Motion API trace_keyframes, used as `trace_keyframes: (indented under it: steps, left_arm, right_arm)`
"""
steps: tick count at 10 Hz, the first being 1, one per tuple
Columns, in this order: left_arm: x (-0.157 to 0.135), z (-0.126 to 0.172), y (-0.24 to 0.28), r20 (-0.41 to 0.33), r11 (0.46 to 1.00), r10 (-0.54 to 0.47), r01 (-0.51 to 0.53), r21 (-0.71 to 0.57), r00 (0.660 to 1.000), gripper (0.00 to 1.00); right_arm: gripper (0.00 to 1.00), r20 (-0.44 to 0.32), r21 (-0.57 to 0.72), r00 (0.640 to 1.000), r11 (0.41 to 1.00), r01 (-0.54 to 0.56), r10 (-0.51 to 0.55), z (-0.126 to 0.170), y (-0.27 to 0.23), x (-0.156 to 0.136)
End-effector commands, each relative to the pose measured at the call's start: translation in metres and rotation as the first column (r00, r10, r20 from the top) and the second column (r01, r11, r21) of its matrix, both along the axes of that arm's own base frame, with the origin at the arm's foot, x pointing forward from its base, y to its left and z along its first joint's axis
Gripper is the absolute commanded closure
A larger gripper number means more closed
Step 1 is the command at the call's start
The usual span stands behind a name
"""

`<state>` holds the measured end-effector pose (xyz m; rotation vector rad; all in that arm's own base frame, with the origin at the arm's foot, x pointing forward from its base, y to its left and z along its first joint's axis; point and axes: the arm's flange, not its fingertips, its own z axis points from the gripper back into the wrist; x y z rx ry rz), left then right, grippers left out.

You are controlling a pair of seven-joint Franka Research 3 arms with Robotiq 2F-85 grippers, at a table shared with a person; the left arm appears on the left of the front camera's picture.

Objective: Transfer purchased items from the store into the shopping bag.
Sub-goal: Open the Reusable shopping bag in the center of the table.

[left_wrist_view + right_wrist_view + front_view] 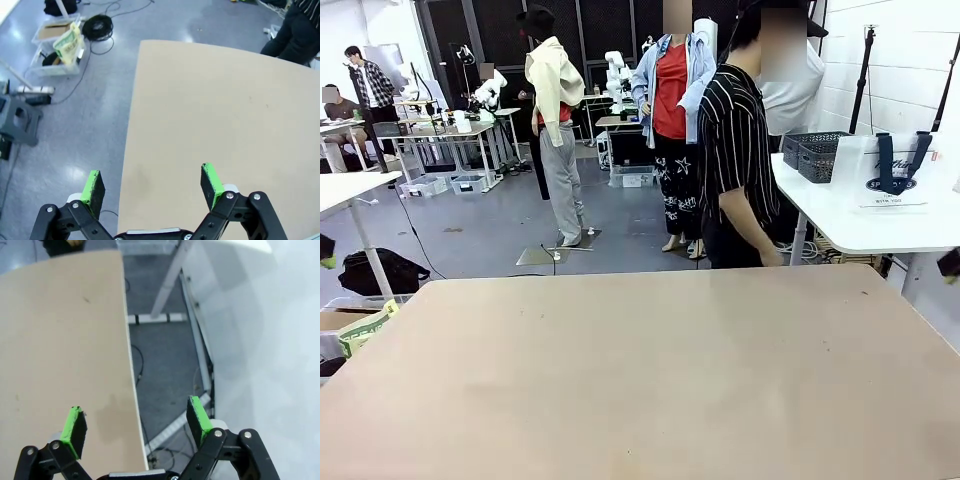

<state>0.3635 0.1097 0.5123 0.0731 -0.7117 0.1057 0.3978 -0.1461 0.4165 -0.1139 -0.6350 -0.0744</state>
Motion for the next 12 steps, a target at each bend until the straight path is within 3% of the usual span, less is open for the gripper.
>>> trace_keyframes:
  steps: [1,2,3,12]
  left_arm:
    - [-0.084,-0.098,-0.009,0.020,0.997,-0.013,0.014,-0.070,1.000,0.00]
    - [-0.078,-0.106,-0.009,-0.007,0.995,0.001,-0.001,-0.102,1.000,0.00]
    - [-0.001,-0.008,0.017,-0.009,0.999,0.019,-0.019,-0.037,1.000,0.00]
    - [-0.001,-0.008,0.017,-0.009,0.999,0.019,-0.019,-0.037,1.000,0.00]
  right_arm:
    - [0.00,0.032,0.063,0.999,0.998,0.001,-0.003,-0.029,0.001,-0.026]
    - [0.00,0.048,0.099,0.999,0.995,-0.022,0.018,-0.032,0.003,-0.026]
    - [0.00,-0.013,0.025,1.000,0.999,0.027,-0.027,-0.012,-0.010,0.000]
    - [0.00,-0.013,0.025,1.000,0.999,0.027,-0.027,-0.012,-0.010,0.000]
